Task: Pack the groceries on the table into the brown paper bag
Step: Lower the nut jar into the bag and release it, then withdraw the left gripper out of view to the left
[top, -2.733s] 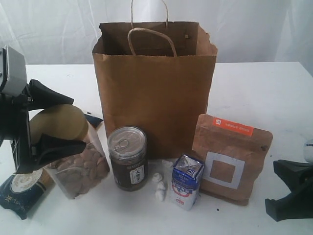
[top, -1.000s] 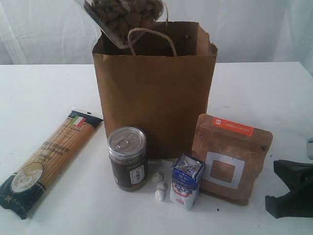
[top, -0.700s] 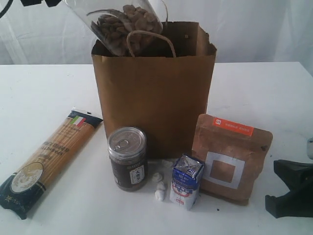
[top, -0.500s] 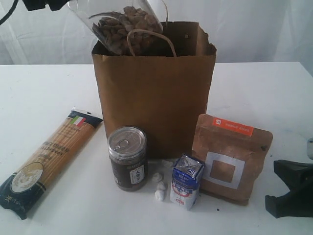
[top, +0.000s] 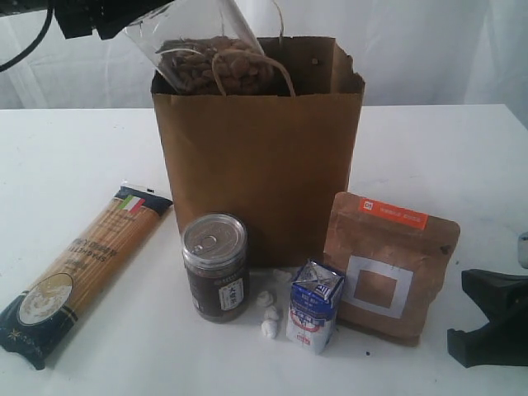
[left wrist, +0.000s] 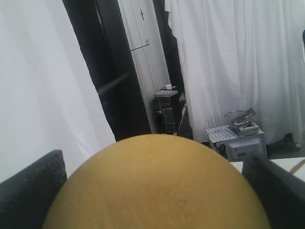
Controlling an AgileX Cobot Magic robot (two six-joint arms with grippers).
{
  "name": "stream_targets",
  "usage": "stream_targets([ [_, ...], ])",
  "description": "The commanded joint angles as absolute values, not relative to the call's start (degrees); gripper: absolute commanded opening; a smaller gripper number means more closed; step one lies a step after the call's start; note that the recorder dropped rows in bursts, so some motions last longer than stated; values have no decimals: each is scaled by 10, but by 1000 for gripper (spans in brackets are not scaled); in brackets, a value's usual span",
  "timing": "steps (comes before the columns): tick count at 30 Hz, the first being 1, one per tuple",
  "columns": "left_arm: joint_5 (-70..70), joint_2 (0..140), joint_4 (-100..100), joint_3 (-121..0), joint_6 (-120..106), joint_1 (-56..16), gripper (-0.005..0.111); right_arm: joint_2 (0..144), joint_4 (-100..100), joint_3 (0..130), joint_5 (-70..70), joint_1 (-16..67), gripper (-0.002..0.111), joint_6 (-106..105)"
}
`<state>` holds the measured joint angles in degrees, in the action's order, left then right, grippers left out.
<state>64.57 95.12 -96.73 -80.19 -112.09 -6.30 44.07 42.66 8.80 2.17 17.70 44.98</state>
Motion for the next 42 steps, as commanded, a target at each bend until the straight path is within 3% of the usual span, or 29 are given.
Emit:
stream_targets([
  [1,700,953,-999,-807,-1171,-84,0,438,428,86,28,175,0,454],
  [5,681,955,-999,-807,-1197,-100,7,438,428,86,28,175,0,454],
  [13,661,955,-996,-807,-1197,-106,45,438,402,86,28,175,0,453],
  [25,656,955,-991,-807,-1193,-106,49,438,402,86,28,175,0,453],
  [27,656,955,-977,-807,-1192,-106,60,438,402,86,28,175,0,453],
  [29,656,955,-947,-807,-1190,-106,83,438,402,86,29,175,0,453],
  [34,656,955,-918,-807,-1180,-106,106,438,402,86,29,175,0,453],
  [42,649,955,-914,-807,-1170,-106,105,438,402,86,30,175,0,453],
])
